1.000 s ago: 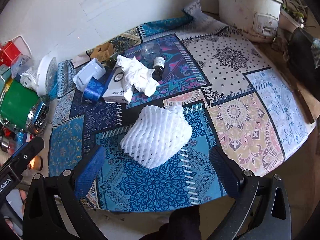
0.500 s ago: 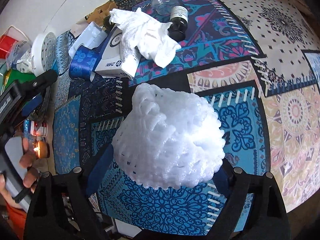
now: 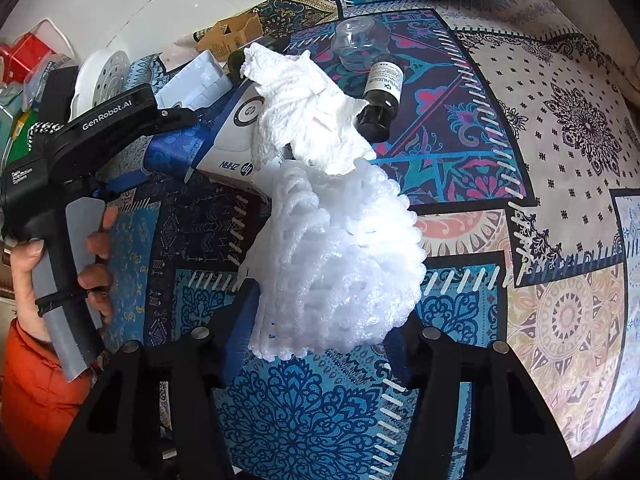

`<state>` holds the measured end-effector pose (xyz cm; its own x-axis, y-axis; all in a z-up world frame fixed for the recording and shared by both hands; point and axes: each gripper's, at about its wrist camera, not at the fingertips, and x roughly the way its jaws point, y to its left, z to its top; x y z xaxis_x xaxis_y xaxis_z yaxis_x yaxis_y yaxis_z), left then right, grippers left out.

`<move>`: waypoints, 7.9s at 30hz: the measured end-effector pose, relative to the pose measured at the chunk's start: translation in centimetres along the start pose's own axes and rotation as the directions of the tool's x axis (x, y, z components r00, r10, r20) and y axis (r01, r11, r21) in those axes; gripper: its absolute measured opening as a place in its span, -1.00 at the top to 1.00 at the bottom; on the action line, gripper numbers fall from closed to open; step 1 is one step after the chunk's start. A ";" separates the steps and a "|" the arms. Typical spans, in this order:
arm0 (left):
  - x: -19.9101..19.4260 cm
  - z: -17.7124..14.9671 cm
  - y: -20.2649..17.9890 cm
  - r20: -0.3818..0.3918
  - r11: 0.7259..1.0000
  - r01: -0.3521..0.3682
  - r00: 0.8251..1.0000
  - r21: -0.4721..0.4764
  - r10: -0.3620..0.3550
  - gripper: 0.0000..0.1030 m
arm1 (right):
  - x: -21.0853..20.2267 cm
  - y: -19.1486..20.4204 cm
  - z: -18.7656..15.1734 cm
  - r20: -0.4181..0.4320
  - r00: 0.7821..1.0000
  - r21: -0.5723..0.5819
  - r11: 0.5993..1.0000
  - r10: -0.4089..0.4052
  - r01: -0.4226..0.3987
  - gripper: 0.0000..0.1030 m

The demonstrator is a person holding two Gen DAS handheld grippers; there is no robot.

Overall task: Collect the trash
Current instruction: 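Grasp the white foam fruit net with the right gripper while the left gripper grasps the clear plastic tub, then carry the foam net and clear tub down toward the white floor bin, then open the right gripper over the bin while the left gripper releases the tub into it, then raise both grippers back up to the counter items, then grasp the crumpled white tissue with the right gripper while the left gripper grasps the HP ZHAN box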

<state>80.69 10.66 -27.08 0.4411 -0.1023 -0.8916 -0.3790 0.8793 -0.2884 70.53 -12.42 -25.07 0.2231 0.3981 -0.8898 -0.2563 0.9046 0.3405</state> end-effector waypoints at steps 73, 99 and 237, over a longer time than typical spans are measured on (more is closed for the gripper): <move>-8.0 -39.0 16.6 -0.147 0.959 0.022 0.989 0.282 0.021 -0.51 | 4.5 6.8 -31.7 -0.014 0.989 0.066 0.987 -0.148 0.149 0.30; 23.3 -48.4 24.8 -0.248 0.976 -0.064 0.962 0.207 0.116 -0.51 | 39.6 -4.3 -40.1 -0.279 0.956 -0.008 0.996 -0.087 0.089 0.22; -8.3 -8.1 -1.0 0.120 0.985 -0.121 0.987 0.124 0.106 -0.98 | 4.3 -0.6 10.7 0.083 0.995 -0.014 0.998 0.059 -0.058 0.64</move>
<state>70.79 6.87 -22.28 0.4927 0.0483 -0.8688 -0.3256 0.9362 -0.1326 81.70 -9.69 -25.83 0.2844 0.4620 -0.8400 -0.2824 0.8777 0.3871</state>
